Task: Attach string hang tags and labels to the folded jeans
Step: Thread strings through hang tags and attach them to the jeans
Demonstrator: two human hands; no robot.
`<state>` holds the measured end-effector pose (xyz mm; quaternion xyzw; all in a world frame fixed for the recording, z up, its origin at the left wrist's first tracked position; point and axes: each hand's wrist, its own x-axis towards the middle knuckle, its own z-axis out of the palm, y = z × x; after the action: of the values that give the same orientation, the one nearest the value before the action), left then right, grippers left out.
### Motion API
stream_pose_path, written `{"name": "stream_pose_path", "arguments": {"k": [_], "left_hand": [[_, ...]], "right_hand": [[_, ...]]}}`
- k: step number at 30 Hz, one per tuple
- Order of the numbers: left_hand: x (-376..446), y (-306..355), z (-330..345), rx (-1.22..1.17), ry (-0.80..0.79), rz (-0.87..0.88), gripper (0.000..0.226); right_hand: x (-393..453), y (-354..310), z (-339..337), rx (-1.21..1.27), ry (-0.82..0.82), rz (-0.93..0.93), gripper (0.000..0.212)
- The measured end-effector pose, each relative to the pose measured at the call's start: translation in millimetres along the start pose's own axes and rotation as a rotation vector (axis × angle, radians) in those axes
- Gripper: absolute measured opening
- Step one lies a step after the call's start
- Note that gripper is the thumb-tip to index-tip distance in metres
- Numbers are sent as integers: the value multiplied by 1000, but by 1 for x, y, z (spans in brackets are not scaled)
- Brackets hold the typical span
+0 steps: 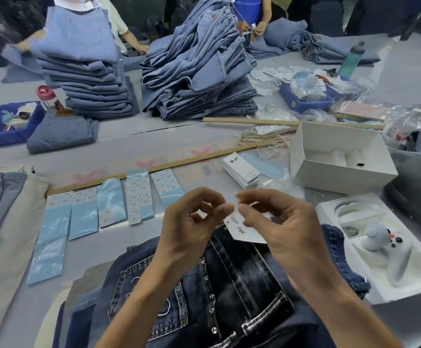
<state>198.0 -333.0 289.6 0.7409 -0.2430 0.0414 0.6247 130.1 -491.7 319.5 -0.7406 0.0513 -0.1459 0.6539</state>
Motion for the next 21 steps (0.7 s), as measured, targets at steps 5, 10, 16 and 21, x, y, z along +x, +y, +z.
{"name": "stream_pose_path", "arguments": {"k": [5, 10, 16, 21], "left_hand": [[-22, -18, -40, -138, 197, -96, 16], [-86, -84, -109, 6, 404, -372, 30], [-188, -167, -214, -84, 928, -905, 21], [-252, -188, -321, -176, 1212, -1056, 22]], "right_hand": [[-2, -9, 19, -13, -1, -91, 26], [-4, -7, 82, -118, -319, -59, 27], [0, -10, 180, -258, -673, -98, 24], [-14, -8, 274, -324, -881, -64, 26]]}}
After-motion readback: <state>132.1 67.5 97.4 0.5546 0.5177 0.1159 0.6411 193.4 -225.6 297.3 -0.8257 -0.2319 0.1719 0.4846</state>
